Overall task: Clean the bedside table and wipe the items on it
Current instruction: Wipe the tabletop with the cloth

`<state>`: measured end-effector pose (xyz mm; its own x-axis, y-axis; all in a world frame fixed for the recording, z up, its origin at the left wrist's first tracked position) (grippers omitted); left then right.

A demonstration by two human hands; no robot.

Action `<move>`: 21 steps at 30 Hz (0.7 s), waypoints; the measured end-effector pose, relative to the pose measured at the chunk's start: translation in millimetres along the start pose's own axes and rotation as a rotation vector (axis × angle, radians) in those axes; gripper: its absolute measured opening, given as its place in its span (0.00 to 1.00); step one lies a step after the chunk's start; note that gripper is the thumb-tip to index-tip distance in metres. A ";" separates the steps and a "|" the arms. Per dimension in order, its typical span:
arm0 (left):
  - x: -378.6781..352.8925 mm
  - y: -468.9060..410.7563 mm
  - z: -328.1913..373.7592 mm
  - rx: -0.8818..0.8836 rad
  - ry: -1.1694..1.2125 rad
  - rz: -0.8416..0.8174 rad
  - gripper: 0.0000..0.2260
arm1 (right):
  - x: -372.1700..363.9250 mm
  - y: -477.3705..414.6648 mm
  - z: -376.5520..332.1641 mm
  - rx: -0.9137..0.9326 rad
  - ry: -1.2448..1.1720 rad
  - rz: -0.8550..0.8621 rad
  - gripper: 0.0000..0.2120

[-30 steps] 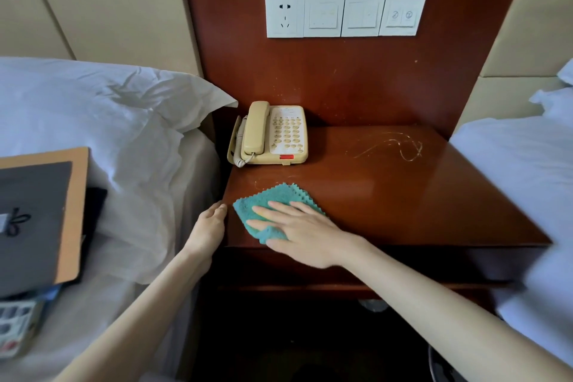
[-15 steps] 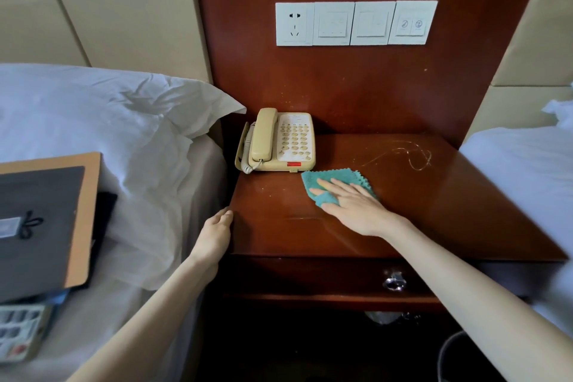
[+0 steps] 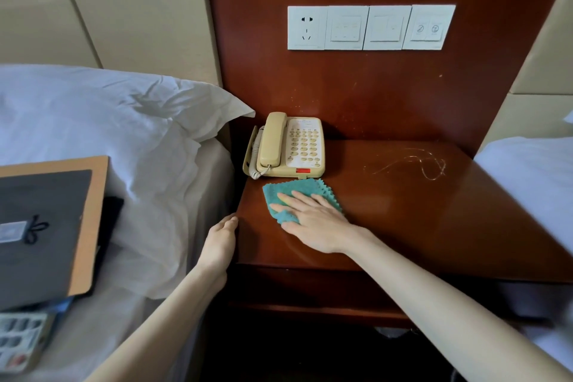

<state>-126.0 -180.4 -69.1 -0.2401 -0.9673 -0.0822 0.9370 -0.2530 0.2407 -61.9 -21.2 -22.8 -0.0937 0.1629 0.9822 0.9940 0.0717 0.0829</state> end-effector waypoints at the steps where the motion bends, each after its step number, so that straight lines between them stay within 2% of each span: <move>1: 0.4 0.5 -0.1 0.004 0.009 0.009 0.12 | -1.9 -7.9 -11.2 0.029 0.006 -0.004 0.25; 5: -0.2 3.2 3.4 -0.014 0.015 0.011 0.13 | -1.5 -33.7 -33.1 0.089 0.013 -0.015 0.24; 10: -1.3 6.3 6.0 -0.022 -0.043 -0.005 0.13 | 5.7 -34.4 -21.0 0.077 0.008 -0.015 0.23; 15: 0.3 4.8 5.8 -0.019 -0.090 -0.004 0.16 | 13.0 5.4 28.9 -0.016 -0.048 -0.003 0.22; 21: -0.3 5.7 8.0 -0.047 -0.069 0.003 0.14 | 19.0 65.1 83.3 -0.122 -0.072 0.015 0.20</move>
<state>-122.6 -181.7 -59.9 -0.2526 -0.9675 -0.0147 0.9482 -0.2505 0.1951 -3.7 68.5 -12.7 -0.0784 0.2337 0.9691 0.9944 -0.0512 0.0927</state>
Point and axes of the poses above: each hand's wrist, its own y-axis away from the middle knuckle, its own x-axis out of the back of the hand, z = x × y, the point moved 9 cm from there along -y, towards the middle knuckle, and after that the axes turned 5 degrees about y, right-handed, at the moved point
